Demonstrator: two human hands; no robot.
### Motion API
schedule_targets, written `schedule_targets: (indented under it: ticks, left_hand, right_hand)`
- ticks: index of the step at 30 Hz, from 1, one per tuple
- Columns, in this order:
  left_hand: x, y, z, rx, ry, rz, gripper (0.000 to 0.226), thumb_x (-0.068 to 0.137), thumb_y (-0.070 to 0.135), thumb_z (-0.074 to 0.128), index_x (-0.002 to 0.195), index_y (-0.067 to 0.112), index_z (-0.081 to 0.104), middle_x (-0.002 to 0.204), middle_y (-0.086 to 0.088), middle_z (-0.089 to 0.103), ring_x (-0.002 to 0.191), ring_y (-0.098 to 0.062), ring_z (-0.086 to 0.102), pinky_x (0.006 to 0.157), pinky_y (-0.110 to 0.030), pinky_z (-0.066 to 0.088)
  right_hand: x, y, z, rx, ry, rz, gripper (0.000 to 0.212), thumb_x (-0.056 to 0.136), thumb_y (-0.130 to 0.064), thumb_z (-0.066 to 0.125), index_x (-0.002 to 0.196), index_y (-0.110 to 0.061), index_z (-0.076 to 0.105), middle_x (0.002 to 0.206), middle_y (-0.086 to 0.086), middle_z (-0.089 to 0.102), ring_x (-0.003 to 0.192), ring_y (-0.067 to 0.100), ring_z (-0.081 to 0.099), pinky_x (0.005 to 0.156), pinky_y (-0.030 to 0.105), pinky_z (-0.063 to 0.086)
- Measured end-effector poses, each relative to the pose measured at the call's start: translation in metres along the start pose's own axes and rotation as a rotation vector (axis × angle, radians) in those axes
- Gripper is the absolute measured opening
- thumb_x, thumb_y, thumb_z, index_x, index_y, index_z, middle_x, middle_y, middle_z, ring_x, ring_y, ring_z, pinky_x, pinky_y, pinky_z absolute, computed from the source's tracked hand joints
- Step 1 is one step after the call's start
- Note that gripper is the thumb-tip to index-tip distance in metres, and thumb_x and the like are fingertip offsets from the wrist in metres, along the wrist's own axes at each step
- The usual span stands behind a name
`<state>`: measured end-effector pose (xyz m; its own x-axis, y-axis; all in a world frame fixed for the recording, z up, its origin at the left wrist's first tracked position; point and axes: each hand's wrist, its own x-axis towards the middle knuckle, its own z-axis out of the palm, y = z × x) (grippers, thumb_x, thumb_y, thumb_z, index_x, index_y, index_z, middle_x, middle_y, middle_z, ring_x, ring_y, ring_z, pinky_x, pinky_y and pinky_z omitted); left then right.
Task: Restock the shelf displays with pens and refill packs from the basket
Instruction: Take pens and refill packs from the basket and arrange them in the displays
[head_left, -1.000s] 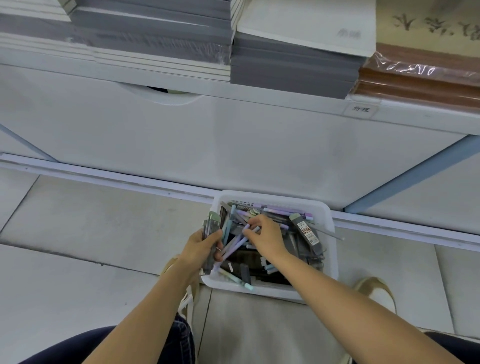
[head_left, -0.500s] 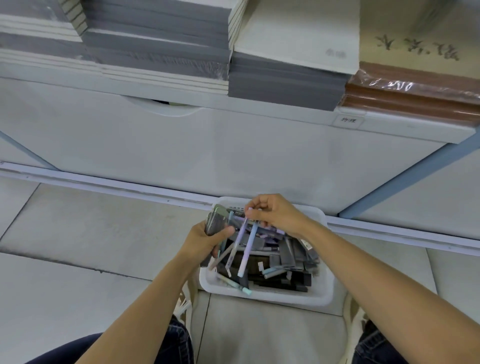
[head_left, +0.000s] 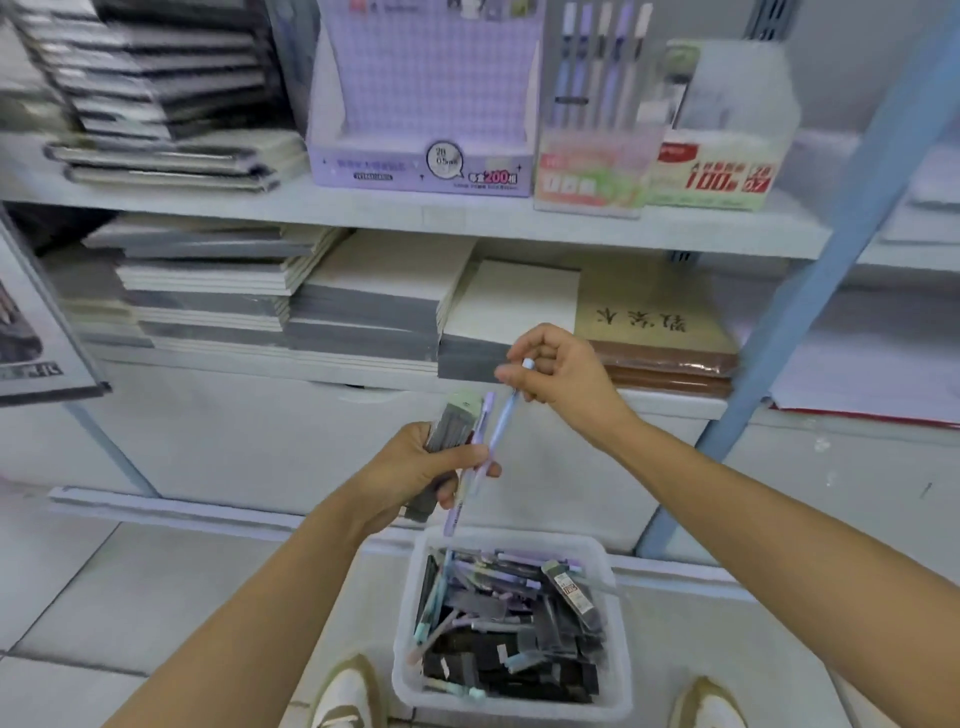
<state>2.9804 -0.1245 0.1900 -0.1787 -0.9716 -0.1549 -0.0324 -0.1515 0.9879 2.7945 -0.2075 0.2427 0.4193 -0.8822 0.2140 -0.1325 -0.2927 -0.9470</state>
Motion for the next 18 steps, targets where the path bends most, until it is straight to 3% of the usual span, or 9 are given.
schedule_targets:
  ticks: [2,5,7,10,12,15,17,18]
  left_hand:
    - [-0.005,0.031,0.003,0.057,0.000,0.061,0.016,0.085,0.026,0.073,0.075,0.014,0.072,0.089,-0.014,0.075,0.048,-0.015,0.046,0.054,-0.026,0.048]
    - [-0.012,0.084,0.007,0.086,0.050,0.156,0.017,0.079,0.031,0.075,0.077,0.014,0.071,0.083,-0.010,0.075,0.049,-0.014,0.049,0.054,-0.026,0.050]
    - [-0.014,0.119,0.010,0.102,0.068,0.237,0.016,0.078,0.031,0.076,0.074,0.016,0.072,0.075,-0.009,0.074,0.050,-0.015,0.049,0.054,-0.026,0.049]
    - [-0.015,0.165,0.014,0.139,0.108,0.321,0.017,0.079,0.029,0.077,0.073,0.014,0.071,0.067,-0.007,0.072,0.057,-0.021,0.052,0.055,-0.026,0.048]
    - [-0.014,0.189,0.017,0.143,0.128,0.373,0.020,0.073,0.036,0.078,0.072,0.016,0.075,0.061,-0.007,0.068,0.050,-0.017,0.049,0.054,-0.026,0.046]
    - [-0.007,0.218,0.015,0.118,0.235,0.411,0.040,0.063,0.046,0.080,0.085,0.013,0.074,0.050,-0.005,0.055,0.042,-0.015,0.047,0.049,-0.025,0.043]
    - [0.002,0.233,0.011,0.086,0.305,0.421,0.060,0.062,0.047,0.081,0.099,0.002,0.070,0.054,-0.009,0.056,0.042,-0.015,0.047,0.054,-0.028,0.042]
    - [0.008,0.240,0.008,0.075,0.331,0.423,0.058,0.065,0.044,0.081,0.101,0.000,0.069,0.057,-0.011,0.057,0.043,-0.016,0.047,0.057,-0.032,0.041]
  right_hand:
    - [0.001,-0.031,-0.006,-0.011,0.047,-0.074,0.021,0.083,-0.009,0.074,0.096,-0.001,0.061,0.079,0.016,0.063,0.064,0.015,0.061,0.062,0.029,0.056]
    - [0.004,-0.077,-0.016,0.037,0.086,-0.186,0.022,0.087,-0.010,0.070,0.105,-0.003,0.061,0.081,0.007,0.066,0.062,0.009,0.061,0.059,0.022,0.052]
    - [0.008,-0.106,-0.027,0.124,0.082,-0.227,0.027,0.087,-0.009,0.069,0.113,-0.007,0.060,0.089,0.009,0.069,0.073,0.012,0.065,0.066,0.024,0.052]
    - [0.015,-0.146,-0.048,0.148,0.057,-0.289,0.019,0.087,-0.009,0.068,0.106,-0.010,0.062,0.086,0.005,0.074,0.083,0.016,0.069,0.071,0.025,0.054]
    - [0.022,-0.170,-0.065,0.143,0.061,-0.337,0.013,0.089,-0.009,0.067,0.101,-0.010,0.064,0.085,0.003,0.076,0.082,0.014,0.071,0.068,0.021,0.055]
    - [0.037,-0.207,-0.096,0.190,0.201,-0.440,0.009,0.091,-0.006,0.064,0.099,-0.010,0.065,0.084,0.003,0.075,0.078,0.014,0.071,0.066,0.021,0.056]
    - [0.050,-0.226,-0.118,0.173,0.325,-0.501,0.009,0.090,-0.006,0.065,0.098,-0.008,0.065,0.085,0.008,0.073,0.079,0.017,0.071,0.069,0.022,0.056]
    - [0.058,-0.233,-0.127,0.142,0.373,-0.522,0.010,0.090,-0.006,0.066,0.100,-0.007,0.064,0.087,0.012,0.072,0.081,0.019,0.071,0.070,0.024,0.057]
